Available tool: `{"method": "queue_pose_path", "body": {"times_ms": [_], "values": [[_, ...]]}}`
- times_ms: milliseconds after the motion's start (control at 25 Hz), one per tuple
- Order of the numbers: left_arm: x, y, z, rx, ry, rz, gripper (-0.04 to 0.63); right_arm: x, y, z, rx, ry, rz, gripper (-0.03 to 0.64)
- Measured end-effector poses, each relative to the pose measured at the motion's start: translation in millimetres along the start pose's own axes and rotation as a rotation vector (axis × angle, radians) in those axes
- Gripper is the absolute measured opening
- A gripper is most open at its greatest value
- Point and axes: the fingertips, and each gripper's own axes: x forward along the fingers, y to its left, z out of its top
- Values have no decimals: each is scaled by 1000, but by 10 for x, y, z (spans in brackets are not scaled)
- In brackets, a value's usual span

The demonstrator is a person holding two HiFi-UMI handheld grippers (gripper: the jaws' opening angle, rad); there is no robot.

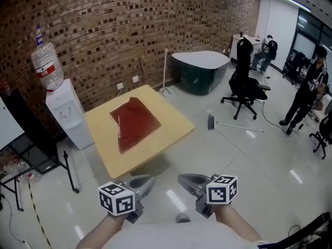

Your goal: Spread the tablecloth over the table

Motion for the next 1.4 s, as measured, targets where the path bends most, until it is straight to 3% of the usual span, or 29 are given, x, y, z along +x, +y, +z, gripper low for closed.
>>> {"method": "queue_pose_path", "body": {"times_ms": [320, 520, 680, 840, 1080, 1240, 1400], "values": [[917, 170, 486, -25, -116, 173, 2, -37, -977, 793, -57, 117, 145, -2], [830, 552, 506, -76, -160, 328, 2, 171, -1196, 811, -48, 190, 211, -2], [620, 987, 652, -37, -176, 439, 2, 415, -1282, 799, -41, 233, 242, -2], [492, 1483, 833, -39, -189, 519, 48, 622, -1430, 876, -28, 249, 236, -2], [475, 2410, 892, -70, -142, 654, 146, 960, -1822, 1077, 8, 258, 204, -2], [481, 2980, 821, 10, -27, 741, 150, 1298, -1995, 1156, 31, 287, 207, -2], [581, 3453, 668, 18, 107, 767, 233, 1590, -2178, 1159, 67, 323, 202, -2]]}}
